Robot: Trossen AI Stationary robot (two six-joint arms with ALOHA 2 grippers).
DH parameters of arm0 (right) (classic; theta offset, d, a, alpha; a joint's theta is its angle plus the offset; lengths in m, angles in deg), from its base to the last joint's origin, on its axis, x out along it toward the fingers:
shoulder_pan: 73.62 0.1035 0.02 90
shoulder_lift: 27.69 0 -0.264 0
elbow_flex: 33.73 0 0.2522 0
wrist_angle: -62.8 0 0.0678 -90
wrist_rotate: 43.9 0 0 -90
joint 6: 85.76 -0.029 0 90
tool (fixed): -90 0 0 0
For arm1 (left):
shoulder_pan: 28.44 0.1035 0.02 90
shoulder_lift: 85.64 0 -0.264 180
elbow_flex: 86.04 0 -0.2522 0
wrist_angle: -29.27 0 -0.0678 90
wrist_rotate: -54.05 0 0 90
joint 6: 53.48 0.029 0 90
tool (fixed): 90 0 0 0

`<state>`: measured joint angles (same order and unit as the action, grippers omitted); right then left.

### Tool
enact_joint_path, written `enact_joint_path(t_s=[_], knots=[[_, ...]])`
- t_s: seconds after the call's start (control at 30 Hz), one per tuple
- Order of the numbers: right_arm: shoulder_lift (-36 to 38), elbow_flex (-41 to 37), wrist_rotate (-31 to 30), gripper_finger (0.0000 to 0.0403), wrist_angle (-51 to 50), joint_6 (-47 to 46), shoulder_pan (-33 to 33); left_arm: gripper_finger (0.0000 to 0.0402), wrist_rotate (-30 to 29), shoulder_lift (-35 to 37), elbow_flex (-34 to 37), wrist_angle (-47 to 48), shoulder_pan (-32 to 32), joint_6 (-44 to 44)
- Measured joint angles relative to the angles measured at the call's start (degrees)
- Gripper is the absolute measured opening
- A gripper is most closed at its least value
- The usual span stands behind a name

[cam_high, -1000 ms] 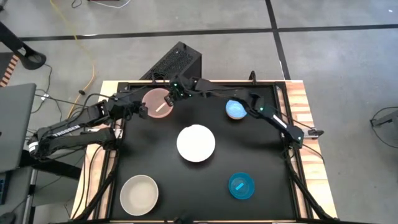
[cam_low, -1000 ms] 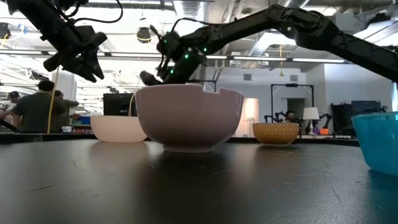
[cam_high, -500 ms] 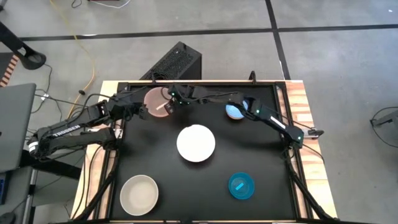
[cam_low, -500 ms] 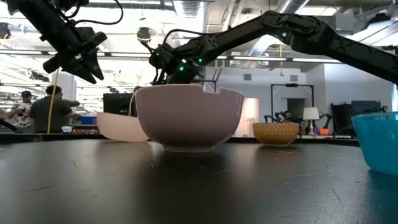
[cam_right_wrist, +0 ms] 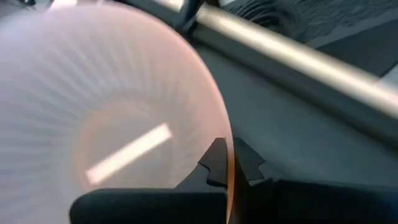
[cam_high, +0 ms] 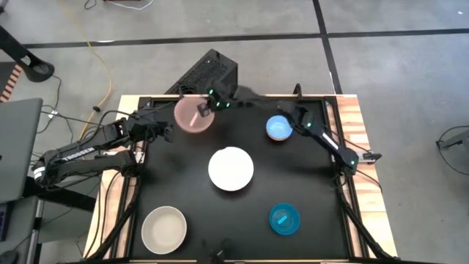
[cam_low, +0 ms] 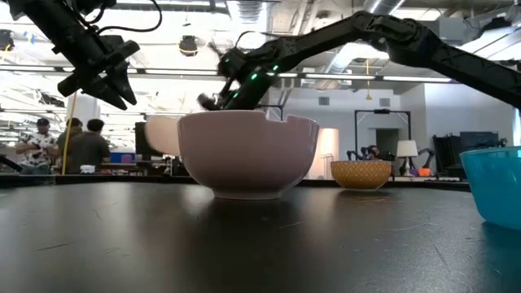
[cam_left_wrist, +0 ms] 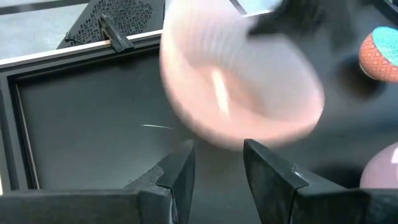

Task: Nest bowls inside each other
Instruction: Stack the light orange bowl on the white bowl

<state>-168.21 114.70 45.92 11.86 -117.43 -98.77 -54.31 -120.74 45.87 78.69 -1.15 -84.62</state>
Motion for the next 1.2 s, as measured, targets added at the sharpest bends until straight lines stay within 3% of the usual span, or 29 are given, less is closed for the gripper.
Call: enact_joint_path(t_s=[0.2, 0.37, 0.6, 0.7, 0.8, 1.03, 1.2], knots=[[7.49, 0.05, 4.03, 0.0002, -9.94, 4.22, -3.98, 0.0125, -0.02, -0.01, 0.0, -0.01, -0.03, 0.02], [15.04, 0.07, 8.54, 0.0002, -22.49, 12.1, -2.94, 0.0125, -0.05, 0.01, 0.0, -0.35, -0.08, 1.38], [23.68, 0.0, 3.29, 0.0002, -34.77, 16.71, 4.48, 0.0125, -1.32, -0.01, 0.0, -0.91, -0.12, 2.01], [27.27, -4.29, 1.41, 0.0002, -35.34, 16.73, 8.56, 0.0125, -1.96, -0.14, 0.0, -1.69, -0.12, 2.04], [32.12, -14.75, 0.88, 0.0001, -31.78, 14.25, 12.18, 0.0125, -1.96, -0.14, 0.0, -3.37, -0.12, 2.2], [45.23, -43.59, -3.48, 0.0, -6.15, 1.12, 20.23, 0.0125, -2.99, -0.14, 0.0, -3.87, -0.12, 2.21], [46.67, -53.75, -9.18, 0.0, 1.93, -4.15, 23.02, 0.0125, -3.39, -0.15, 0.0, -3.96, -0.12, 2.21]])
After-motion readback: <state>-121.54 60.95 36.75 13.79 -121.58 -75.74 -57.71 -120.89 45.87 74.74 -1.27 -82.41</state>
